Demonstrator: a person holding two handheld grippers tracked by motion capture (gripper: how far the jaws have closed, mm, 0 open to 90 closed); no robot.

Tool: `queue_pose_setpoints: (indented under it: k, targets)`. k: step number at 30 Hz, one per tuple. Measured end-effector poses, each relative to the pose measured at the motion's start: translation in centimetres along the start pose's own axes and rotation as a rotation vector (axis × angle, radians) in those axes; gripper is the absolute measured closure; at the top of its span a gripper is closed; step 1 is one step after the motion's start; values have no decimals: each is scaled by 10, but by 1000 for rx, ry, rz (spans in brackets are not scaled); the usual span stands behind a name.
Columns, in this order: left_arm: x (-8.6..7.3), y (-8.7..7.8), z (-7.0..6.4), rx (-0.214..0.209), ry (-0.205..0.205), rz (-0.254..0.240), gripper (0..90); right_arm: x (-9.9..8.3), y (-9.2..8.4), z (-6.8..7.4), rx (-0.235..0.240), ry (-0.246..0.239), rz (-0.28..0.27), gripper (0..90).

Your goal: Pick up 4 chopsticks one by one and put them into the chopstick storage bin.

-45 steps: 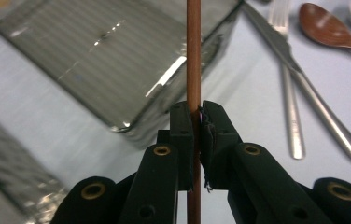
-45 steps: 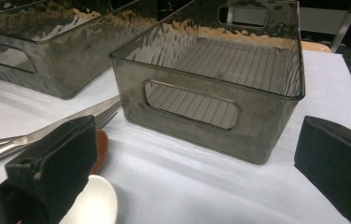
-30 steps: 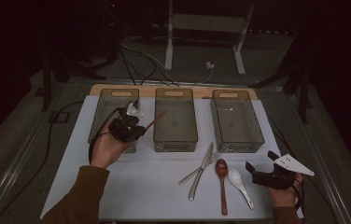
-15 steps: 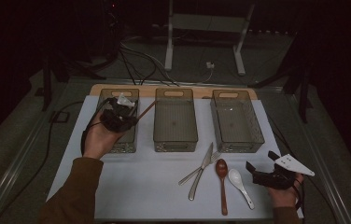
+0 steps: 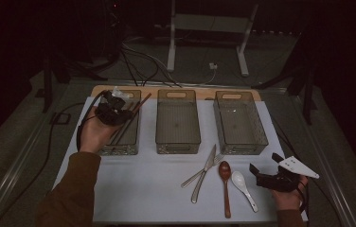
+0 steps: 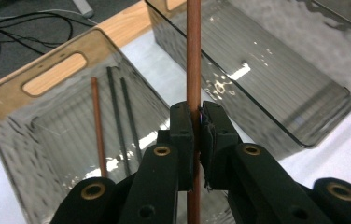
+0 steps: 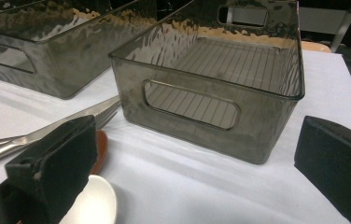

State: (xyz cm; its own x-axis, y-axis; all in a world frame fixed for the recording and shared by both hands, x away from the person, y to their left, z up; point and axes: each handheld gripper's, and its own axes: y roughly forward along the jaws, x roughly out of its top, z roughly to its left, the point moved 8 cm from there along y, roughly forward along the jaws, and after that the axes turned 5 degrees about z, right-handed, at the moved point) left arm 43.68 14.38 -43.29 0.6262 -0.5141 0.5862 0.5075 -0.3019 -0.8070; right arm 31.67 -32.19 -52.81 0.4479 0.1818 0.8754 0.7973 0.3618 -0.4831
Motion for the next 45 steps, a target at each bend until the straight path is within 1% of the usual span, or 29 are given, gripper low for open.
queue_pose_setpoints:
  k: [4,7,14,19,25,32,34,36,37,39,41,45]
  targets:
    - [2,0,7,11,-16,-4,855,0,0,0,-1,0,1,0]
    - [3,1,10,17,-19,0,855,0,0,0,-1,1,0,0]
    - [4,9,18,28,-33,10,855,0,0,0,1,2,1,0]
    - [3,12,25,45,-49,10,855,0,0,0,1,1,1,0]
    - [2,15,35,62,-66,-2,854,0,0,0,2,0,1,0]
    - [1,22,47,64,-81,-7,855,0,1,0,2,-1,1,0]
    - [0,24,49,58,-85,-14,855,0,1,0,2,0,1,0]
    - [1,26,51,70,-89,-27,854,0,0,-1,2,2,1,0]
    - [1,27,52,67,-90,-32,854,0,0,-1,2,2,1,0]
    - [1,29,54,84,-86,-25,854,0,1,-1,3,0,2,0]
    - [1,31,56,83,-97,-25,854,0,0,-1,2,1,0,0]
    - [-1,37,57,91,-90,-10,854,0,0,-1,3,4,-2,0]
